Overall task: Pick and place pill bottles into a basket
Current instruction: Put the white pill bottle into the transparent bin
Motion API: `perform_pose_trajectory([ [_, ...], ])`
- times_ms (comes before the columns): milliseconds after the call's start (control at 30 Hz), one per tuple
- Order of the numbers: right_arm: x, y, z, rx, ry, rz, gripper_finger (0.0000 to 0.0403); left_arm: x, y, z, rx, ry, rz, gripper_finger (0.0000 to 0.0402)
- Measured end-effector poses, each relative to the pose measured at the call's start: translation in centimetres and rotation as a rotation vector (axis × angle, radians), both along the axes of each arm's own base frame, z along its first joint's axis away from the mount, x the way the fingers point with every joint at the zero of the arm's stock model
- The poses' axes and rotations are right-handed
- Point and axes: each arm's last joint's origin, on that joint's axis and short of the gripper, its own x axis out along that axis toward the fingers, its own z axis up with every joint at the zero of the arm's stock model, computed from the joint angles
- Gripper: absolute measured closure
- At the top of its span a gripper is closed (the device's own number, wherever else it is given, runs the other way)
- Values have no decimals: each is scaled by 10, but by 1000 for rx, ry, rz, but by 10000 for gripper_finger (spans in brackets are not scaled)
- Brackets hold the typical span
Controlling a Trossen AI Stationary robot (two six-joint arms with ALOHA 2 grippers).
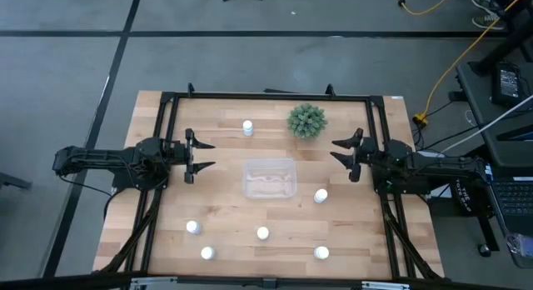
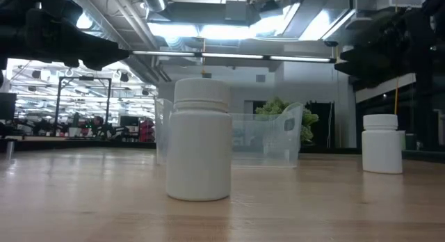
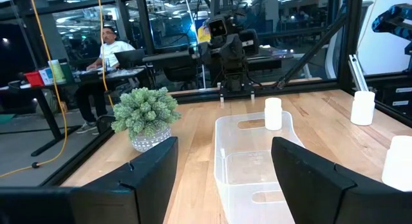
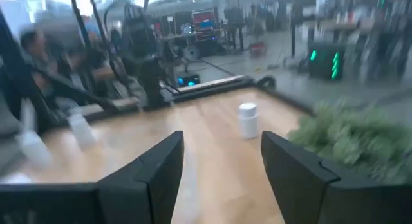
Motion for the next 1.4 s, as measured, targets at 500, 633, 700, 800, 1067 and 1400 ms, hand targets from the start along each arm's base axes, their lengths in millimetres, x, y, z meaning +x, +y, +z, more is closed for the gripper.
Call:
perform_pose_trajectory([
  [500, -1, 0, 13, 245, -194, 19, 192, -2, -3, 18, -327, -209, -141, 155],
  [633, -3, -2, 18, 150, -233, -53, 192, -4, 1, 25, -487, -320, -28, 158],
  [700, -4, -3, 22, 102, -271, -89, 192, -5, 3, 28, -566, -384, 24, 158],
  [800, -7, -3, 30, 2, -329, -135, 192, -7, 6, 30, -666, -457, 93, 155],
  [1067, -15, -4, 46, -149, -459, -243, 192, -11, 14, 29, -808, -608, 370, 157],
  [1400, -15, -5, 46, -191, -442, -263, 192, -11, 15, 27, -714, -566, 467, 157],
])
